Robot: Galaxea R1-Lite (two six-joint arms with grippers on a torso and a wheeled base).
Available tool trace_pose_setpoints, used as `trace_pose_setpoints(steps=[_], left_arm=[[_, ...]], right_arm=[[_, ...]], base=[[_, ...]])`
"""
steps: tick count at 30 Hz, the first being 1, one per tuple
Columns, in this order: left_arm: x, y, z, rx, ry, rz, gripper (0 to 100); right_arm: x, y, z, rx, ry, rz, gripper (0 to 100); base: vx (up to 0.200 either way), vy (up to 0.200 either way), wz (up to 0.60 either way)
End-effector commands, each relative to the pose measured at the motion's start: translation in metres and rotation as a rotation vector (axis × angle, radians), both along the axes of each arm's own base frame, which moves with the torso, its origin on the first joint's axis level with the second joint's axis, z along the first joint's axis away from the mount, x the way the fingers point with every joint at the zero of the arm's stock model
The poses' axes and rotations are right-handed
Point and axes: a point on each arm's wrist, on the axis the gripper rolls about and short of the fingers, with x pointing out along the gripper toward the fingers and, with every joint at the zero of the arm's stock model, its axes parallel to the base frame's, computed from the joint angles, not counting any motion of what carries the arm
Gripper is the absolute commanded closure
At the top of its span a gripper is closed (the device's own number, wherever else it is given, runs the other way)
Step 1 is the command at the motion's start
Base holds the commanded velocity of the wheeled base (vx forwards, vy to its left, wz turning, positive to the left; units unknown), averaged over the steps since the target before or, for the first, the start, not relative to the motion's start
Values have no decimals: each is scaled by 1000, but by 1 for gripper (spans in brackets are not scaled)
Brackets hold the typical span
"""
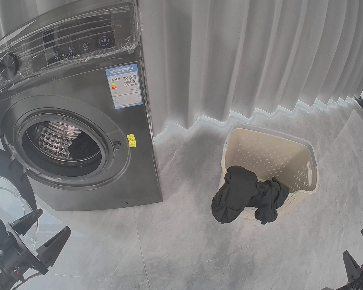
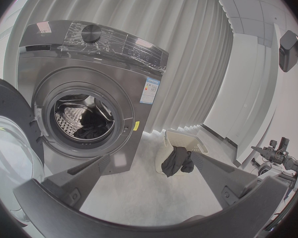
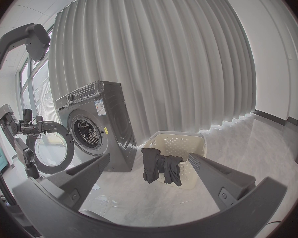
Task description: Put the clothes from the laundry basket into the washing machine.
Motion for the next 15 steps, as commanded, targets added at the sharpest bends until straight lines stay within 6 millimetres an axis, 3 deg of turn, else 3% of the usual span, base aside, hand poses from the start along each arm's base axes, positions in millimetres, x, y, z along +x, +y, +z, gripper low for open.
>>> trace_pose_setpoints(steps=[1, 11, 15], left_arm=[[-1, 1, -5, 10, 17, -1, 0], [-1, 1, -5, 15, 16, -1, 0], [-1, 1, -6, 19, 22, 0, 0]], right_arm=[[1, 0, -5, 0, 14, -1, 0], [1, 0, -5, 0, 14, -1, 0], [1, 0, -5, 0, 14, -1, 0]], base=[[0, 0, 0], [0, 0, 0], [200, 0, 0]])
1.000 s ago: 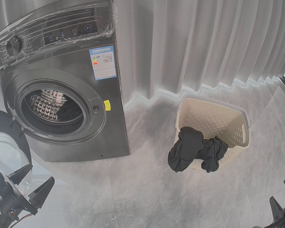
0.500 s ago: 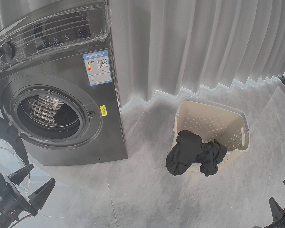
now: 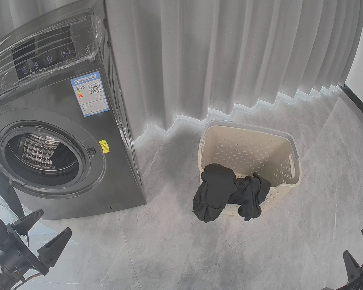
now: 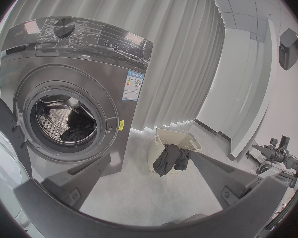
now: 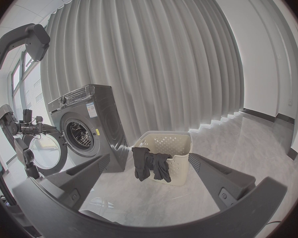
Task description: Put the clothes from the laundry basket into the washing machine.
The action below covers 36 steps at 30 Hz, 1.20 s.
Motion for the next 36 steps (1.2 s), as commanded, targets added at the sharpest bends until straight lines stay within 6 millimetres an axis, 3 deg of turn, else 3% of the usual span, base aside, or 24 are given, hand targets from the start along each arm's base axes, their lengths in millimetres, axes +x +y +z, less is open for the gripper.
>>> trace_pose_setpoints(steps=[1, 5, 12, 21, 36], left_arm=[[-1, 1, -5, 11, 17, 2, 0], [-1, 1, -5, 9, 16, 0, 0], [-1, 1, -5, 10, 18, -1, 0], [-2, 1, -5, 6, 10, -4, 0], [-2, 1, -5, 9, 10, -3, 0]], right_arm=[[1, 0, -5, 0, 14, 1, 0], [1, 0, -5, -2, 14, -2, 0], [1, 0, -5, -5, 13, -2, 0], [1, 0, -5, -2, 14, 0, 0], [1, 0, -5, -2, 14, -2, 0]], base=[[200, 0, 0], [200, 0, 0], [0, 0, 0], [0, 0, -600], [13, 0, 0]])
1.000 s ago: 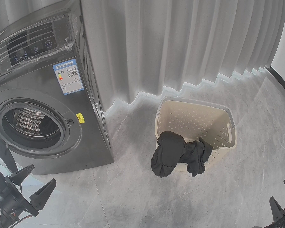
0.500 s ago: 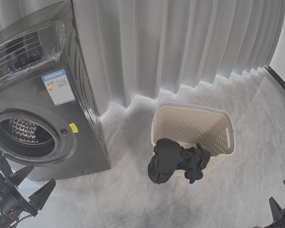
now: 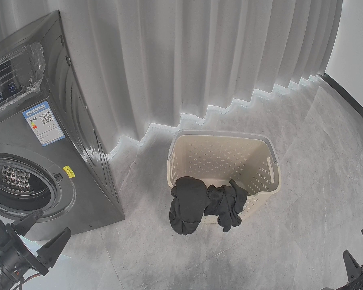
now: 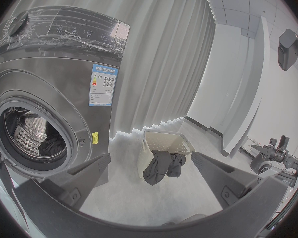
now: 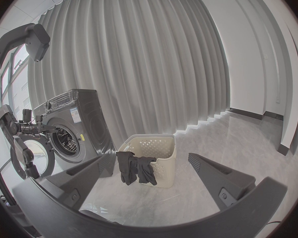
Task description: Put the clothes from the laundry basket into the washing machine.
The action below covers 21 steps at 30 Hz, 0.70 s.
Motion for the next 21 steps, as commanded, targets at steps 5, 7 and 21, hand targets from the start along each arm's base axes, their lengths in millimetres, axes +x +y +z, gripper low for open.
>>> trace_pose_setpoints(steps=[5, 7, 21], left_arm=[[-1, 1, -5, 8, 14, 1, 0], [-1, 1, -5, 8, 14, 1, 0], [-2, 1, -4, 3, 8, -1, 0]], right_arm=[[1, 0, -5, 0, 13, 1, 0], [1, 0, -5, 1, 14, 1, 0], [1, 0, -5, 2, 14, 5, 0]], base=[[200, 0, 0], [0, 0, 0], [57, 0, 0]])
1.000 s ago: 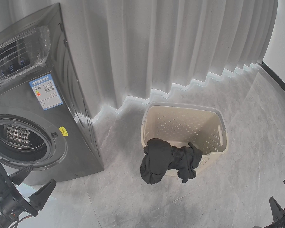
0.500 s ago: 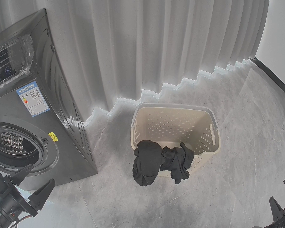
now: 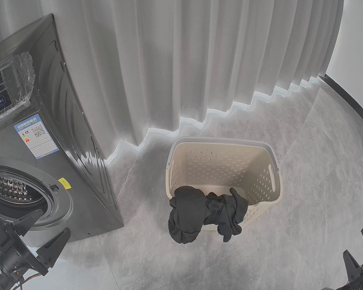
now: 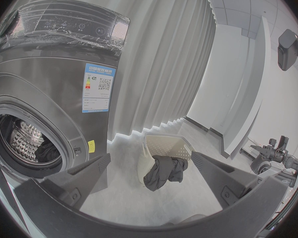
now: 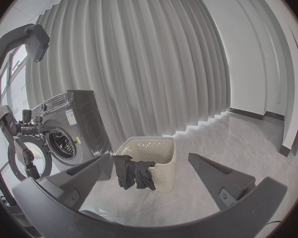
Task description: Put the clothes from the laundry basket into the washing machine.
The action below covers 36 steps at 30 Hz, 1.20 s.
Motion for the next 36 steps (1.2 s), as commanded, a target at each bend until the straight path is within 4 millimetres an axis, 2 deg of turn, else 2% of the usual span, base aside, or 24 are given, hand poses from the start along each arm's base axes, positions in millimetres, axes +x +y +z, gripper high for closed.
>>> trace_pose_setpoints(steps=[1, 6, 9, 10, 11, 13, 15, 20, 24, 30, 36], left_arm=[[-2, 1, -4, 4, 8, 0, 0], [-2, 1, -4, 1, 7, 0, 0], [-2, 1, -4, 3, 7, 0, 0], [-2, 1, -4, 3, 7, 0, 0], [-2, 1, -4, 3, 7, 2, 0], [-2, 1, -4, 7, 7, 1, 0], [-2, 1, -5, 13, 6, 1, 0], [-2, 1, -4, 24, 0, 0, 0], [-2, 1, -4, 18, 0, 2, 0], [-2, 2, -4, 16, 0, 2, 0], [-2, 1, -4, 17, 1, 1, 0]], right_arm=[[1, 0, -5, 0, 13, 2, 0], [1, 0, -4, 0, 5, 2, 0], [-15, 0, 47, 31, -135, 23, 0], [-15, 0, 47, 31, -135, 23, 0], [-10, 0, 78, 66, -82, 73, 0], [5, 1, 100, 99, 18, 134, 0], [32, 3, 111, 137, 154, 169, 0], [102, 9, 102, 149, 438, 201, 0], [141, 21, 88, 144, 558, 253, 0], [180, 40, 64, 120, 700, 319, 0], [203, 63, 34, 99, 825, 383, 0]], base=[[200, 0, 0], [40, 0, 0], [0, 0, 0], [0, 0, 0], [0, 0, 0], [0, 0, 0], [0, 0, 0], [0, -120, 0], [0, -150, 0], [0, 0, 0], [0, 0, 0]])
